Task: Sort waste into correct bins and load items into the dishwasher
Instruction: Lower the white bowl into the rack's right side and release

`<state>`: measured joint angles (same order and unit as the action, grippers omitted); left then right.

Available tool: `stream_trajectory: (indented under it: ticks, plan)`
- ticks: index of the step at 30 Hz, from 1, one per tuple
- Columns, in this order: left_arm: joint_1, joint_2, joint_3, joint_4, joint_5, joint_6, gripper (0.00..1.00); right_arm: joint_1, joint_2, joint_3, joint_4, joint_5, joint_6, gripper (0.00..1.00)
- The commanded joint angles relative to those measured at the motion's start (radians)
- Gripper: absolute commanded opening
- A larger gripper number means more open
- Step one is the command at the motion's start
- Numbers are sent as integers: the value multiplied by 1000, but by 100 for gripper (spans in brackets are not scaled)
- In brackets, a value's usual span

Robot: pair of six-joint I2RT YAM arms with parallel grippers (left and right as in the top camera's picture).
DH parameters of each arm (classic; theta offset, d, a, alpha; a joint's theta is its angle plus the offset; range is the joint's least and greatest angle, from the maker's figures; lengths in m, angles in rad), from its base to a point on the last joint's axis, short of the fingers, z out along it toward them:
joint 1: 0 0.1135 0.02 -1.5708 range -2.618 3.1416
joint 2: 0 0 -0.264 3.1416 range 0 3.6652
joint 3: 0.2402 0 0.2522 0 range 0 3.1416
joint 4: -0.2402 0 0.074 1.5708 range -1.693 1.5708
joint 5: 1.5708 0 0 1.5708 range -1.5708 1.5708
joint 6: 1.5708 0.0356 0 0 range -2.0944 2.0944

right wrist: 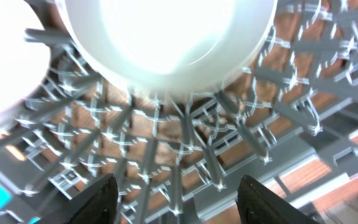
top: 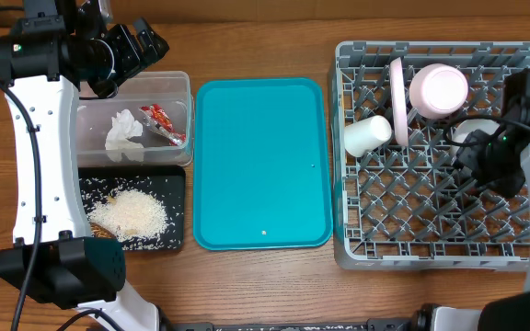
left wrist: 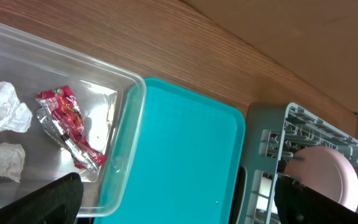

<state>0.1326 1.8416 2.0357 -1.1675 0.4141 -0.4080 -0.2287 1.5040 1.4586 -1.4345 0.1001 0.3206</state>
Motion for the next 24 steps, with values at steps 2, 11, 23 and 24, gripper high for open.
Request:
stream_trajectory:
  ticks: [2, 11, 23, 24]
  plan:
    - [-2, -7, 13, 0, -6, 30, 100, -5, -37, 31, 97, -6, -11, 80]
    - [-2, -7, 13, 0, -6, 30, 100, -135, -31, 31, 330, -34, 24, 87]
    - [-2, -7, 13, 0, -6, 30, 100, -389, 124, 27, 332, -395, -76, 47]
    - [-2, -7, 13, 0, -6, 30, 100, -390, 140, 27, 327, -413, -89, 44]
